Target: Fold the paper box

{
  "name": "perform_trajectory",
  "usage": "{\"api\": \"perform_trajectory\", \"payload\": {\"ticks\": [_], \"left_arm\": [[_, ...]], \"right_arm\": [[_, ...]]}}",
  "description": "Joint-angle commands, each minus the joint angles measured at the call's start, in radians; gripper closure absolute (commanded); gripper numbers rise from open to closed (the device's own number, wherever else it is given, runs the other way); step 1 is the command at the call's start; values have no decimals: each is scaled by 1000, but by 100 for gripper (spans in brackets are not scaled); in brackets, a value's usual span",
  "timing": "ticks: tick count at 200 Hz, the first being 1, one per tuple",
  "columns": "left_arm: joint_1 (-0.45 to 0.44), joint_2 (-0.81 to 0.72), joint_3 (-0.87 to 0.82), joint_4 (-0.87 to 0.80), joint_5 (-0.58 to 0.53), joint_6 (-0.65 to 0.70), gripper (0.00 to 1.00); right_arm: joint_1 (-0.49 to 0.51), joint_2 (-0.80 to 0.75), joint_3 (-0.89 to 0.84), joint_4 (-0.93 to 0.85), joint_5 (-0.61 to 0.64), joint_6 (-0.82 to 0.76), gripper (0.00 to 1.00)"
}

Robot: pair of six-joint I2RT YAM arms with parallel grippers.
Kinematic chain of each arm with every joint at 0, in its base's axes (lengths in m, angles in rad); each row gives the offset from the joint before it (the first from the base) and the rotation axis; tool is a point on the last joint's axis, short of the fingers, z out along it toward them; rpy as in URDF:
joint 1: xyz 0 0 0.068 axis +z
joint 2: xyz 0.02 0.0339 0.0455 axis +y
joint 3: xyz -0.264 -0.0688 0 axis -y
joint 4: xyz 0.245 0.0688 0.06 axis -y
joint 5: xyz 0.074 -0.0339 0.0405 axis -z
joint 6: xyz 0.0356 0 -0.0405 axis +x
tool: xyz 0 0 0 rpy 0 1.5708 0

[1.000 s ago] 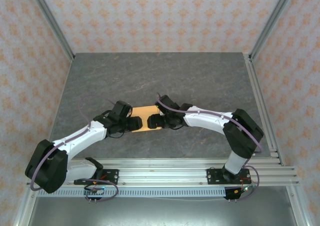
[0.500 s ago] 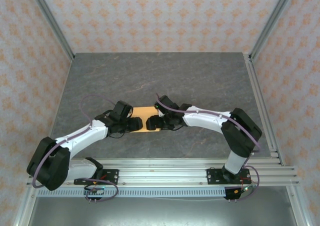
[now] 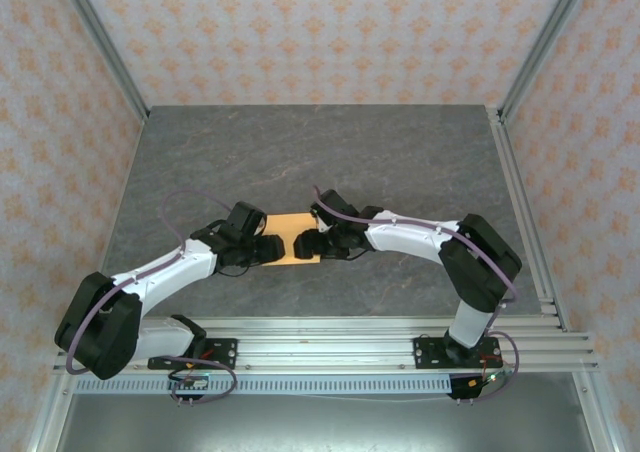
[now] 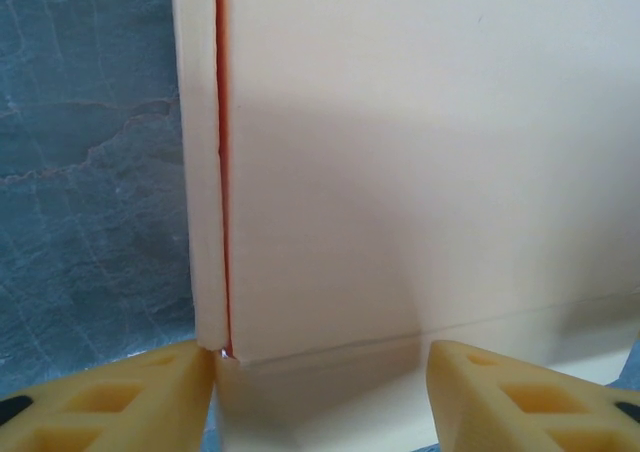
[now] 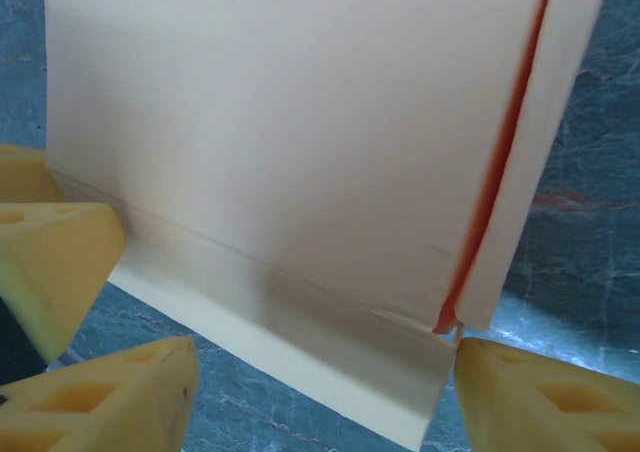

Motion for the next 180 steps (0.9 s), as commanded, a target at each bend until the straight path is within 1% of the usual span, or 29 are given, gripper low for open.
{"api": "perform_trajectory", "payload": {"ticks": [1, 12, 30, 80, 103, 117, 132, 144, 180], "left_arm": [[3, 6, 11, 21, 7, -13, 47], [3, 6, 6, 24, 8, -14, 47], [3, 4, 0, 18, 1, -9, 48], [4, 10, -3, -3, -42, 3, 50], [3, 18, -2, -3, -59, -2, 53], [4, 21, -3, 0, -63, -2, 57], [3, 22, -3, -1, -71, -1, 57], [3, 27, -1, -1, -79, 1, 58], [2, 44, 5, -2, -95, 1, 59]], "right_arm": [[1, -28, 0, 6, 28, -13, 36], [1, -26, -5, 12, 33, -16, 40], [1, -27, -17, 19, 36, -25, 43], [1, -54, -52, 45, 54, -50, 45], [1, -58, -62, 53, 75, -67, 46], [1, -58, -70, 63, 95, -81, 46], [1, -57, -74, 71, 118, -97, 47], [1, -57, -82, 88, 125, -108, 50], [1, -63, -102, 126, 159, -133, 50]]}}
